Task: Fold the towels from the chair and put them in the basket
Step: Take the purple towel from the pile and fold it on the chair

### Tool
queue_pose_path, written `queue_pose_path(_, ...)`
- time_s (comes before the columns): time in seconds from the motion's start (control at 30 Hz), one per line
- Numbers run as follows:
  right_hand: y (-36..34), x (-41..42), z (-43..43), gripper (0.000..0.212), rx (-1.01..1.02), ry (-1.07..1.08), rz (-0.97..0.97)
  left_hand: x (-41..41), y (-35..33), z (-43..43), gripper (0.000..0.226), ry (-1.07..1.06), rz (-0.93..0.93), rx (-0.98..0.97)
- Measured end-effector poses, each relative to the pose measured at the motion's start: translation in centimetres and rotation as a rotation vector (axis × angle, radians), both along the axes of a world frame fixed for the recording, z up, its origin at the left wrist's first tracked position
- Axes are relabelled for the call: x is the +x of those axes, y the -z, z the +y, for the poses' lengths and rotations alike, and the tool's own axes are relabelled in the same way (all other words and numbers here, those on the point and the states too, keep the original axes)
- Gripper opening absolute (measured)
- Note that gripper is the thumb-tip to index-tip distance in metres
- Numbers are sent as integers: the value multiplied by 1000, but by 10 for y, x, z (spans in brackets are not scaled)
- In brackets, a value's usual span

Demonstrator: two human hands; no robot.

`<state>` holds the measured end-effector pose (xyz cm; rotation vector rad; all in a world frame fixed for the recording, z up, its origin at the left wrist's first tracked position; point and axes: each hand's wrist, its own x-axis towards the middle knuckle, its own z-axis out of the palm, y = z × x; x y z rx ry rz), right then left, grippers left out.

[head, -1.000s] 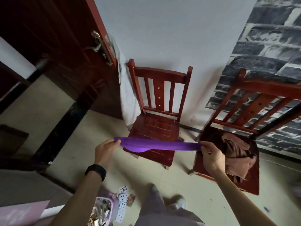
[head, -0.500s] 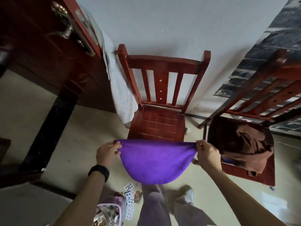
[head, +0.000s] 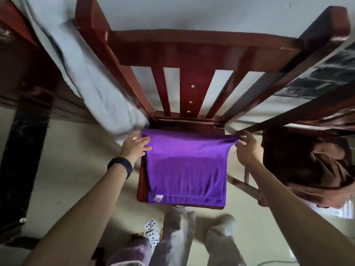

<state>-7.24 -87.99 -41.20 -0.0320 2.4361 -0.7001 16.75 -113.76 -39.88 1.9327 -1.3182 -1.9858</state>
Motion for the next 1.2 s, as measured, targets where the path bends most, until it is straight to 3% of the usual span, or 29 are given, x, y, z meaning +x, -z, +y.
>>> queue_pose_path(0.07,25,6,2,59,4,7,-104,-6,26,-4,30,26,25,84)
queue_pose_path(0.17,55,42,27,50,39,38,-273,7,67,16,50,201,-161,46)
queue_pose_path(0.3,70,110,75,38,227,16,-405,52,88,73,53,433,-479,8)
queue_pose_path(0.4,78,143,103,43,313,-23,-466,84,93,106,49,403,-563,2)
queue_pose_path(0.53,95,153,113,50,340,-92,-416,110,106,124,38,366,-582,-67)
queue_pose_path(0.77,122,142,109,34,399,-184,-280,124,127,115,13,413,-521,-135)
queue_pose_path(1.03,109,149,113,26,474,-139,-151,127,116,114,18,295,-457,-106)
queue_pose_path(1.2,100,147,113,25,435,-101,-119,128,107,111,25,539,-573,-255)
